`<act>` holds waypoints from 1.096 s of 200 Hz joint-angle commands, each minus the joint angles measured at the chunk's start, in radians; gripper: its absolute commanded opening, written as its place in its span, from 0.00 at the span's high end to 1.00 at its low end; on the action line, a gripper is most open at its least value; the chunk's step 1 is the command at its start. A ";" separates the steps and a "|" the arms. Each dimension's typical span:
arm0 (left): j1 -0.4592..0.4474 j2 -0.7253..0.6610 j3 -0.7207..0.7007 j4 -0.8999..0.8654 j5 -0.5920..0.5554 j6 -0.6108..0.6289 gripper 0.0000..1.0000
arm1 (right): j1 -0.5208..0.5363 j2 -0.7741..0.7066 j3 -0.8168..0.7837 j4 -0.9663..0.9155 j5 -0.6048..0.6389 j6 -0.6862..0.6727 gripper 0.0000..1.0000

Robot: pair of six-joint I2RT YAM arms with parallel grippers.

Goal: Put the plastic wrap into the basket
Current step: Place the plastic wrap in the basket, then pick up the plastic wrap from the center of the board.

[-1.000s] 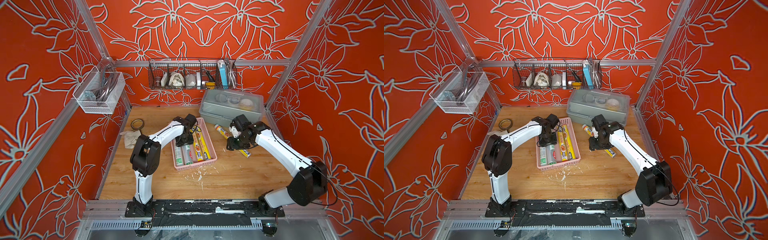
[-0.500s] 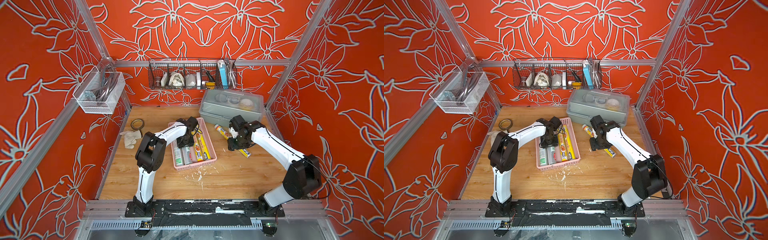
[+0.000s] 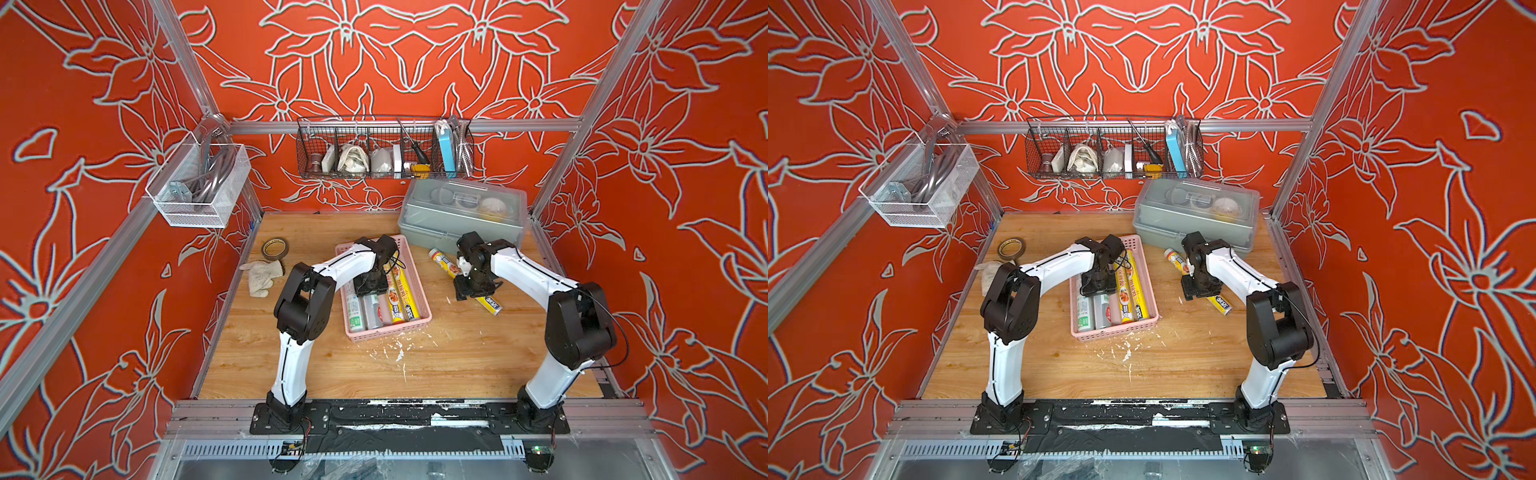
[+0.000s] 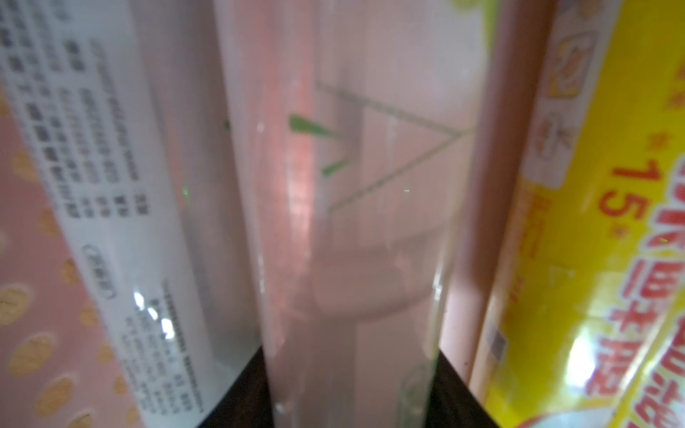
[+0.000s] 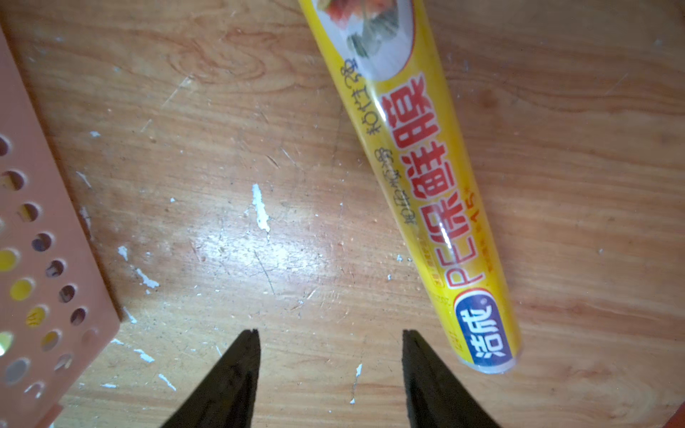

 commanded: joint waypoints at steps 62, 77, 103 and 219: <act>-0.008 -0.022 0.060 -0.094 -0.072 0.006 0.38 | -0.070 0.085 0.102 0.003 0.010 -0.079 0.36; -0.009 -0.061 0.065 -0.102 -0.085 0.006 0.38 | -0.077 0.089 0.100 0.010 0.012 -0.091 0.34; -0.011 -0.151 0.062 -0.111 -0.099 0.012 0.38 | -0.093 0.096 0.100 0.018 -0.014 -0.096 0.33; -0.006 -0.783 -0.226 0.124 -0.078 0.191 0.14 | -0.110 0.190 0.160 0.049 -0.009 -0.129 0.30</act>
